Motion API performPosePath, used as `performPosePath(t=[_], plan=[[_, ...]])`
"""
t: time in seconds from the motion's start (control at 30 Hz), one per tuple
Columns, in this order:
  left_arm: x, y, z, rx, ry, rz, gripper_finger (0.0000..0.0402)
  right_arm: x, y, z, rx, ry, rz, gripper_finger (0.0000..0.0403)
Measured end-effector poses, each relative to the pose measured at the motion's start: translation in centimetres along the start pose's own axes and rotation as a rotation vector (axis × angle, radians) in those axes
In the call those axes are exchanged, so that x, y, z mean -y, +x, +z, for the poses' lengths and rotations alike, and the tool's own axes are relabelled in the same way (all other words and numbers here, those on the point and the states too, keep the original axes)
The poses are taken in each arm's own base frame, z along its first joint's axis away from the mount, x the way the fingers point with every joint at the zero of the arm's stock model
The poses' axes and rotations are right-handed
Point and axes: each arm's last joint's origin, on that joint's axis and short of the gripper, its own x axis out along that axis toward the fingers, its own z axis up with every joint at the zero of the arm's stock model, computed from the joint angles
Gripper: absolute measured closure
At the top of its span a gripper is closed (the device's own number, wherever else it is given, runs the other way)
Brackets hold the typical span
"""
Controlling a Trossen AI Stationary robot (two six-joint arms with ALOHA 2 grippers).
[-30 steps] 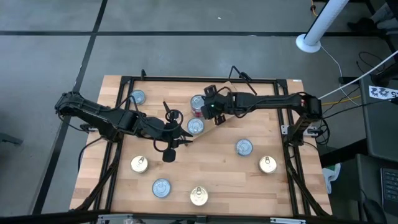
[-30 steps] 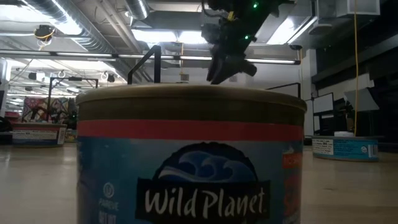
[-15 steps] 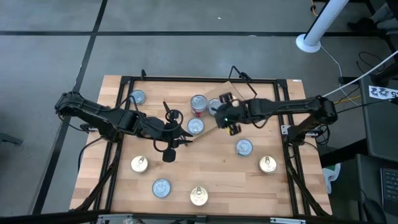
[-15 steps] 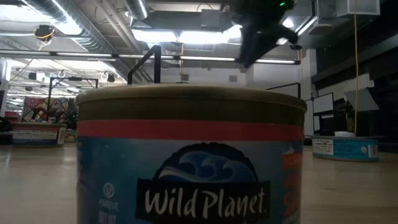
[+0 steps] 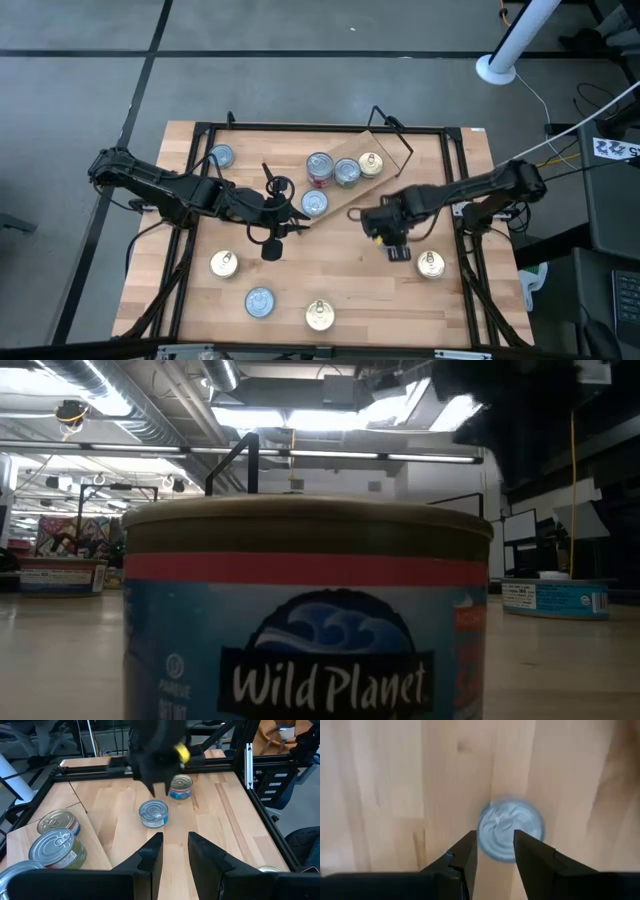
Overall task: Stack canned seafood by type on shelf
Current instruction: Stack the yellow and blue tuna can on the shelf on top of the other yellow and blue tuna can
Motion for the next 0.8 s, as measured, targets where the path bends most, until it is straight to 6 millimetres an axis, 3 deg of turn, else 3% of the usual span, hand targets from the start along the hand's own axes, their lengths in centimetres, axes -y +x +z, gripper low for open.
performPosePath(t=[0.2,0.47,0.8], plan=[[0.0,0.0,0.0,0.000,0.000,0.000,0.0315,-1.6,3.7,-2.1,-0.112,-0.008,-0.027,0.0276],[0.0,0.0,0.0,0.000,-0.027,-0.001,0.0315,-2.9,7.4,-3.8,-0.104,-0.078,-0.024,0.0276],[0.0,0.0,0.0,0.000,-0.029,-0.001,0.0315,-3.2,8.7,-4.7,-0.077,-0.120,-0.139,0.0276]])
